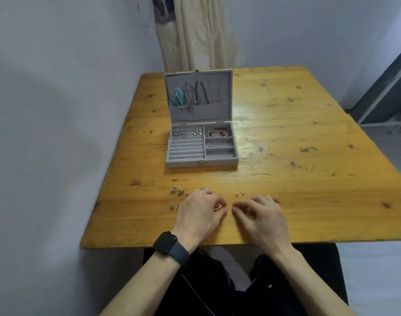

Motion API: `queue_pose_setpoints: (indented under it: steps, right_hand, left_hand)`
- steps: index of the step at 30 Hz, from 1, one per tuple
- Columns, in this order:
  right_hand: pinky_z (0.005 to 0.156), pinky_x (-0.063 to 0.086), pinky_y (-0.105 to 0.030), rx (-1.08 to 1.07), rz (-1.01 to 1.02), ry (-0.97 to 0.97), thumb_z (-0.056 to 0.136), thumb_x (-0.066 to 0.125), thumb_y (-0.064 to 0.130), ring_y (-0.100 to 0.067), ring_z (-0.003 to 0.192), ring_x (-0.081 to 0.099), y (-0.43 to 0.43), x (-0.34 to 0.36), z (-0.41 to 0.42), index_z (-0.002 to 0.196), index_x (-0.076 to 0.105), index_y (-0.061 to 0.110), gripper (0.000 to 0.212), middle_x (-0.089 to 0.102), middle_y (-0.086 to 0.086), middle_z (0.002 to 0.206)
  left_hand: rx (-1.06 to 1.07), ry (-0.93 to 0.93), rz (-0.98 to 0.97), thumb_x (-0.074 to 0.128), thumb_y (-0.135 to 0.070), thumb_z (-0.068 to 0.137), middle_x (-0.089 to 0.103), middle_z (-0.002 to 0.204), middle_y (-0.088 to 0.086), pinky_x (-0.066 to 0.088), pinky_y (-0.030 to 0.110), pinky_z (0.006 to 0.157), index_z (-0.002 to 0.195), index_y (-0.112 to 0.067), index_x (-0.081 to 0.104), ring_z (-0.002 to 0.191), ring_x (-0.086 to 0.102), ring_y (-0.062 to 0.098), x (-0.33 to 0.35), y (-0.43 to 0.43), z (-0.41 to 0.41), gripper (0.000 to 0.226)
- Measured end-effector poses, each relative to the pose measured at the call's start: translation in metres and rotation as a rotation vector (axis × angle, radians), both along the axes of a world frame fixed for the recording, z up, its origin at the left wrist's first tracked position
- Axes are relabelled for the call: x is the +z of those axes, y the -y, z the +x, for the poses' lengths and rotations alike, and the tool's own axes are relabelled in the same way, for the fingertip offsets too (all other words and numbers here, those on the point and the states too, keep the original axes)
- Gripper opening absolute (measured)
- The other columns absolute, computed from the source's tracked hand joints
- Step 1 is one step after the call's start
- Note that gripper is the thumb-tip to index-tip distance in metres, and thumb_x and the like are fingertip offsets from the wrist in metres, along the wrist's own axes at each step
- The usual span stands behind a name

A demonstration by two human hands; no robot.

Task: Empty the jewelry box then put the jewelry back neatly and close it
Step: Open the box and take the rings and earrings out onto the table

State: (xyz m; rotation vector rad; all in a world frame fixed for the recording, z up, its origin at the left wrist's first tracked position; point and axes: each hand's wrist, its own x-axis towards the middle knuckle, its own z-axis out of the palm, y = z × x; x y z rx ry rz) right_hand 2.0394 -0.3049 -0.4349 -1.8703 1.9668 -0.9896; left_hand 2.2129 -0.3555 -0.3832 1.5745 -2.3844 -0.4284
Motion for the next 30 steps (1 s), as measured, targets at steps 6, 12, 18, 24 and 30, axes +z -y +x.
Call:
queue_pose_setpoints:
  steps: [6,12,18,24,30]
  right_hand:
    - [0.073,0.048,-0.036,-0.014,-0.029,0.053,0.080,0.081,0.032,-0.011,0.080,0.053,-0.002,-0.002,-0.001,0.092,0.078,0.033,0.012,0.066,0.014,0.086]
    - [0.073,0.049,-0.034,-0.021,-0.016,0.090,0.080,0.081,0.030,-0.012,0.079,0.055,-0.004,0.002,-0.002,0.092,0.078,0.032,0.013,0.063,0.012,0.082]
    - [0.079,0.050,-0.030,0.010,0.036,0.185,0.080,0.080,0.022,-0.006,0.079,0.060,-0.006,0.011,-0.003,0.096,0.077,0.032,0.019,0.064,0.015,0.086]
    - [0.069,0.044,-0.011,0.035,0.022,0.262,0.084,0.076,0.020,-0.006,0.085,0.060,0.013,0.041,-0.005,0.100,0.074,0.033,0.020,0.066,0.018,0.092]
    - [0.071,0.044,-0.006,0.111,-0.019,0.248,0.088,0.073,0.023,0.002,0.088,0.059,0.084,0.076,0.013,0.104,0.070,0.030,0.017,0.064,0.014,0.096]
  left_hand:
    - [0.002,-0.009,-0.002,0.063,-0.048,0.092,0.062,0.098,-0.016,0.047,0.024,0.074,0.105,-0.035,0.072,0.101,0.054,0.006,0.003,-0.002,-0.001,0.021]
    - [-0.009,-0.007,0.033,0.065,-0.048,0.090,0.062,0.096,-0.016,0.045,0.024,0.071,0.105,-0.036,0.071,0.097,0.055,0.006,0.004,0.004,-0.001,0.021]
    - [-0.053,-0.040,0.077,0.069,-0.041,0.086,0.061,0.092,-0.018,0.052,0.028,0.075,0.103,-0.039,0.071,0.089,0.058,0.004,0.010,0.014,0.011,0.017]
    - [0.055,-0.257,0.008,0.070,-0.037,0.088,0.061,0.087,-0.020,0.043,0.017,0.062,0.106,-0.039,0.070,0.072,0.051,-0.007,0.024,0.053,0.046,0.018]
    - [0.259,-0.256,-0.106,0.063,-0.033,0.094,0.060,0.098,-0.013,0.043,0.019,0.059,0.113,-0.034,0.067,0.077,0.053,0.003,0.033,0.115,0.072,0.020]
